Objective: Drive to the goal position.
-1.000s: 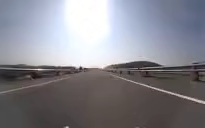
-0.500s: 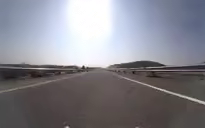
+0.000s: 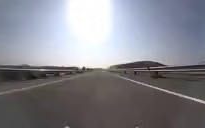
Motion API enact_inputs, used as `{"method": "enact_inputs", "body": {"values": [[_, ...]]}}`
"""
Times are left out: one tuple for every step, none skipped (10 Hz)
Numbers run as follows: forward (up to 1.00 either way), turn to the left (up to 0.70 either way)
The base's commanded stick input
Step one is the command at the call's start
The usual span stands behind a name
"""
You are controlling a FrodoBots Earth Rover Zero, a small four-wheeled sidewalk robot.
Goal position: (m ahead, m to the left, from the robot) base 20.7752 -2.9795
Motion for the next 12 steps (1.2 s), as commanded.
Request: {"method": "enact_inputs", "body": {"values": [[1.0, 0.02], [1.0, 0.02], [1.0, 0.02], [1.0, 0.02], [1.0, 0.02], [1.0, 0.02], [1.0, 0.02], [1.0, 0.0], [1.0, 0.0], [1.0, 0.0], [1.0, 0.0], [1.0, 0.0]]}}
